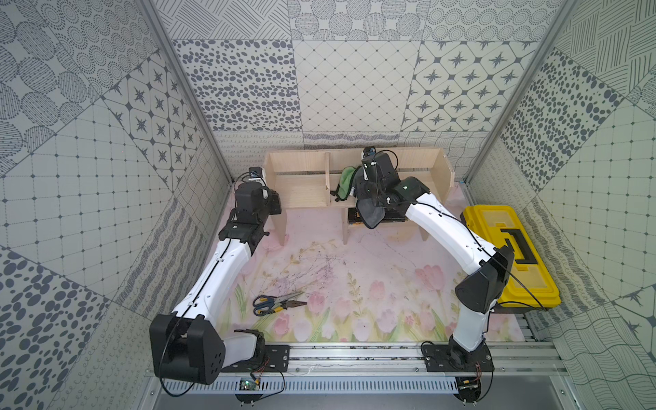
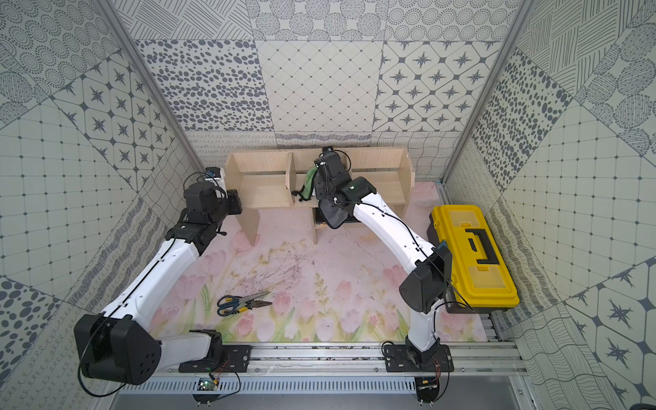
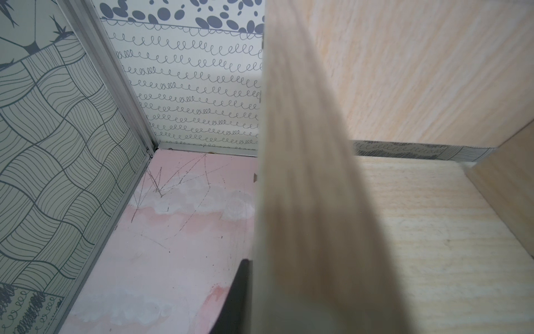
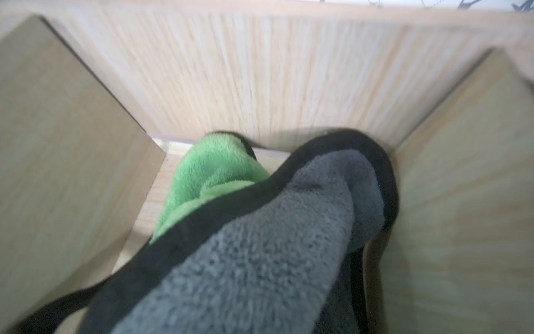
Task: Wipe the bookshelf clean with a cloth
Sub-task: Wipe the dust from the shelf, then adjust the cleaning item.
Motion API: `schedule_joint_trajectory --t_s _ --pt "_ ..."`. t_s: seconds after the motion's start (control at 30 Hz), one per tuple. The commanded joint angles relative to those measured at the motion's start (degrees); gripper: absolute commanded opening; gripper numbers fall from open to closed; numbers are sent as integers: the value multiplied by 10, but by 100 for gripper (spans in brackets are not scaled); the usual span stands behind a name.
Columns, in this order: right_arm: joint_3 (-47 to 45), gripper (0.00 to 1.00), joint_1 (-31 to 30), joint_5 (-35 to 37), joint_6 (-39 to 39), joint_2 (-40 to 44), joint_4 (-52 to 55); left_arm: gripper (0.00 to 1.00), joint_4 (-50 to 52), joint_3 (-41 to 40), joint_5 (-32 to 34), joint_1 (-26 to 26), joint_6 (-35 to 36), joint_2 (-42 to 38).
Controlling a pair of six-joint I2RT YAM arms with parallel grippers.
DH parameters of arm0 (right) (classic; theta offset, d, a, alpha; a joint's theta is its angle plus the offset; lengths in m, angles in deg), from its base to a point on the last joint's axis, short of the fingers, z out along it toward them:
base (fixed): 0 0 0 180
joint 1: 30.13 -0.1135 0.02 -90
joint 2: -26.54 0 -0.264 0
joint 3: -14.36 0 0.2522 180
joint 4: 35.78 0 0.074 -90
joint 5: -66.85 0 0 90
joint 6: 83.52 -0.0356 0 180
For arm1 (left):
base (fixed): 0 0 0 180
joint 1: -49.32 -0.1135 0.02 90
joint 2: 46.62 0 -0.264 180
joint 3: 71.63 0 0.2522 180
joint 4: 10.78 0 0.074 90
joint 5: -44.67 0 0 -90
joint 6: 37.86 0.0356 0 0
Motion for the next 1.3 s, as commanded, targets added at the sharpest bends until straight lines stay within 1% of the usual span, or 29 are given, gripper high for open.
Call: schedule_joint_trajectory --t_s 0.0,0.13,0.23,0.33,0.37,0.47,0.53,0.57,0.63,0.67,0.73,0.77,0.8,0.83,0.87,0.9,0.97,1.0,1.07,1.17,1.2,1.27 --pt "80 0 12 9 8 -48 -28 0 -4 -5 0 -18 -161 14" --pt "150 0 -7 -32 2 -92 -28 0 -4 -5 -5 -20 -159 13" --pt "160 0 -33 -8 20 -82 -27 0 -5 -5 -7 -19 -158 12" --pt "146 0 -45 24 42 -41 -30 0 -3 -2 -18 -19 -162 12" --pt "138 0 -46 29 47 -21 -32 3 -3 -2 -22 -19 -164 11" --pt "108 0 -46 22 64 43 -42 32 -3 2 -20 -19 -164 2" --pt "92 0 -45 5 74 84 -43 47 10 9 1 -19 -167 -10" --pt "82 0 -45 0 76 107 -43 52 21 16 16 -19 -172 -19" --pt "56 0 -41 -24 72 147 -44 58 39 25 36 -19 -177 -40" --pt "38 0 -32 -53 60 167 -46 61 44 28 40 -19 -180 -54" --pt "-3 0 4 -154 15 200 -52 67 45 34 16 -19 -175 -82" --pt "-27 0 30 -234 -11 216 -63 70 39 36 -7 -19 -171 -96" --pt "-60 0 53 -301 -40 232 -86 71 30 36 -39 -19 -165 -111" --pt "-93 0 69 -344 -61 248 -115 70 19 36 -84 -16 -156 -122" --pt "-136 0 81 -391 -81 268 -151 71 9 39 -133 -6 -141 -133" --pt "-168 0 89 -423 -95 286 -184 72 7 43 -172 10 -127 -140" --pt "-230 0 95 -471 -114 319 -239 72 11 54 -262 71 -70 -149" --pt "-248 0 95 -484 -119 330 -254 74 12 55 -279 107 -46 -154" --pt "-280 0 95 -511 -134 345 -274 83 17 51 -293 191 8 -160" --pt "-319 0 95 -552 -156 358 -302 99 21 52 -318 284 53 -155" --pt "-331 0 94 -564 -162 361 -310 99 22 54 -317 309 70 -151" --pt "-355 0 94 -591 -174 369 -330 99 20 58 -283 357 111 -140"
